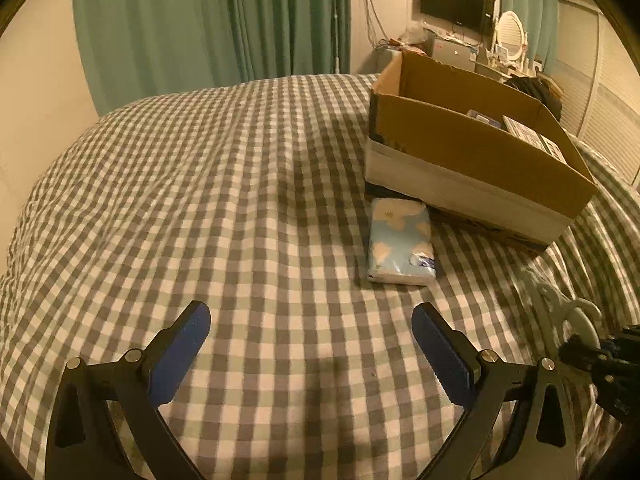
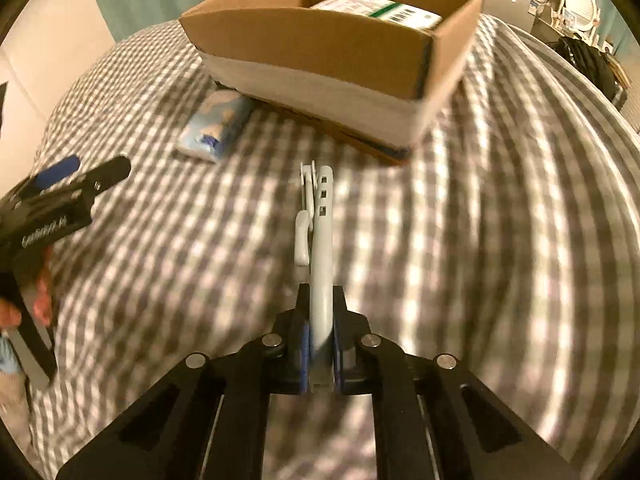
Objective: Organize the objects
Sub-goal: 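Grasp the grey plastic clip with the right gripper while the left grasps the floral tissue pack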
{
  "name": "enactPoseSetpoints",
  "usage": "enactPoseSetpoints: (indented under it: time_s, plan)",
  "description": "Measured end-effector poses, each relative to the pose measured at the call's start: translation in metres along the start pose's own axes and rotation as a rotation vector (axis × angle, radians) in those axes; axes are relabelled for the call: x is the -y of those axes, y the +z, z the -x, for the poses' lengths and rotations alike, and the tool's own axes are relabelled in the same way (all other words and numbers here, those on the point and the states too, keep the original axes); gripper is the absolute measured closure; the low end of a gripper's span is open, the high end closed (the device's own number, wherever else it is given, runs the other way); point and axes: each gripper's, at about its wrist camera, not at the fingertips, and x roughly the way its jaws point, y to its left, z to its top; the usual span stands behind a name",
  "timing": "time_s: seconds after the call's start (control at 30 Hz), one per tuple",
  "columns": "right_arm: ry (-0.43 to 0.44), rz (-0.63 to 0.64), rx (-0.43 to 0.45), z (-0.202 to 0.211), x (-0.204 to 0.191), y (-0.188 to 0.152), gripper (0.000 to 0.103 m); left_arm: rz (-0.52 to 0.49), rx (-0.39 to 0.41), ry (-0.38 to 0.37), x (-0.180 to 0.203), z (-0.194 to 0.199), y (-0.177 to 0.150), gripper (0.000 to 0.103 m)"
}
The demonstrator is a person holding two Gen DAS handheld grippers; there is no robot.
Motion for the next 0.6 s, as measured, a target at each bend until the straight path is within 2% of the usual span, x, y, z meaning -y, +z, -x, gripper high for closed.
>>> enactPoseSetpoints:
  time_s: [0.17,0.3,0.6]
  plan:
    - [-0.005,-0.009,0.042,0.01,0.009,0.0,0.095,-0.011,-0.042,-0.043,0.016,-0.013,0.003,0.0]
    - [-0.041,0.034,0.095,0.011,-0.005,0.012,0.095,-0.025,-0.038,-0.078,0.032,-0.023,0.012,0.0]
    - [-0.076,0.027,0.145,0.017,-0.002,0.024,0.095,-0.05,-0.089,-0.066,0.053,-0.066,0.018,0.0]
